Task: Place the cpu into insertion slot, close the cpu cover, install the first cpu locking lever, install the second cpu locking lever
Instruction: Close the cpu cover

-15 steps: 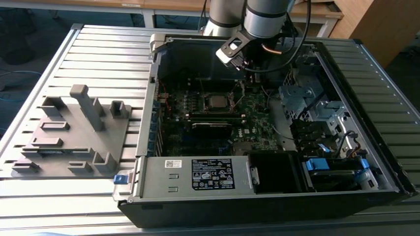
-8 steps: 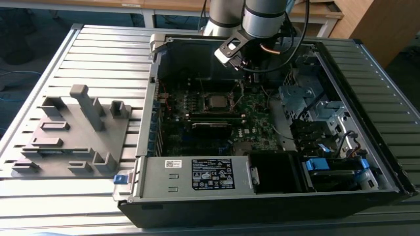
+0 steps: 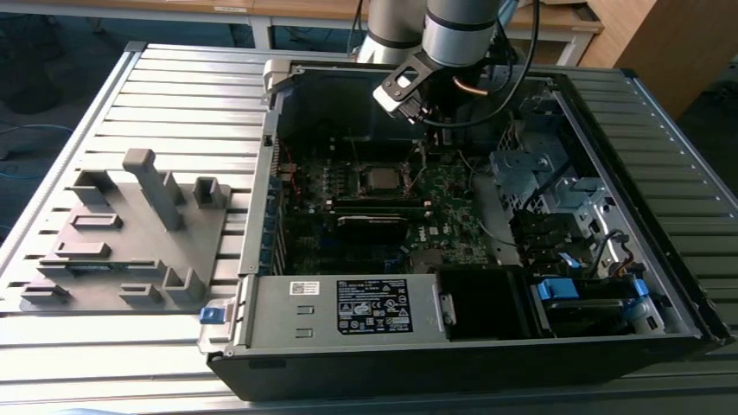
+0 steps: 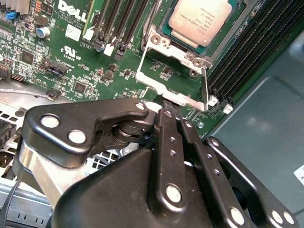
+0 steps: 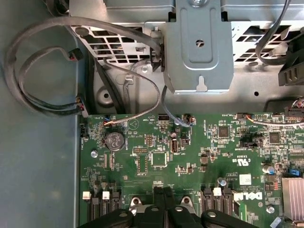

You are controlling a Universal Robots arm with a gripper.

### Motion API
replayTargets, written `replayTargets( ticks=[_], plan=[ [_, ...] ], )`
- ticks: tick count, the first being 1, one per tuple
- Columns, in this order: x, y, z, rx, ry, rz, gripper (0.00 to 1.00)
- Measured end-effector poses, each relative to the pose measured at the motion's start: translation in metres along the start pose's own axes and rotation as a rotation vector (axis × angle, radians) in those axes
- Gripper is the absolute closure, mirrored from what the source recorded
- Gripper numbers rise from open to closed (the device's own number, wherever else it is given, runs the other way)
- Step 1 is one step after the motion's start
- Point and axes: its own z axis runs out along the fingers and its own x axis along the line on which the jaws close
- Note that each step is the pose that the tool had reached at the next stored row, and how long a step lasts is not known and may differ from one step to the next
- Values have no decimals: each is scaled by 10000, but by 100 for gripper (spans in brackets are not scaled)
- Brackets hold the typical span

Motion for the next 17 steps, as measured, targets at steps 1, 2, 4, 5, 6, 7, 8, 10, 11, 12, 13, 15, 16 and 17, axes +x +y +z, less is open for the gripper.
replayTargets(
  ticks=[1, 2, 4, 5, 6, 7, 8, 10, 11, 12, 13, 15, 16, 17],
  plan=[
    [0, -6, 0, -4, -1, 0, 89],
    [-1, -13, 0, -9, 0, 0, 89],
    [-1, -25, 0, -18, 1, 0, 89],
    [-1, -32, -1, -22, 0, 0, 89],
    [-1, -38, -1, -27, 0, 0, 89],
    [-1, -45, -1, -32, 1, 0, 89],
    [-2, -51, -1, -37, 1, 0, 89],
    [-2, -65, -1, -48, 1, 0, 89],
    [-2, -73, -1, -53, 0, 0, 89],
    [-2, -81, -1, -58, 0, 0, 89],
    [-3, -89, -1, -63, 0, 0, 89],
    [-3, -107, -1, -75, 2, 0, 89],
    [-4, -116, 0, -80, 2, -1, 89],
    [-4, -127, 0, -87, 2, -1, 89]
  ],
)
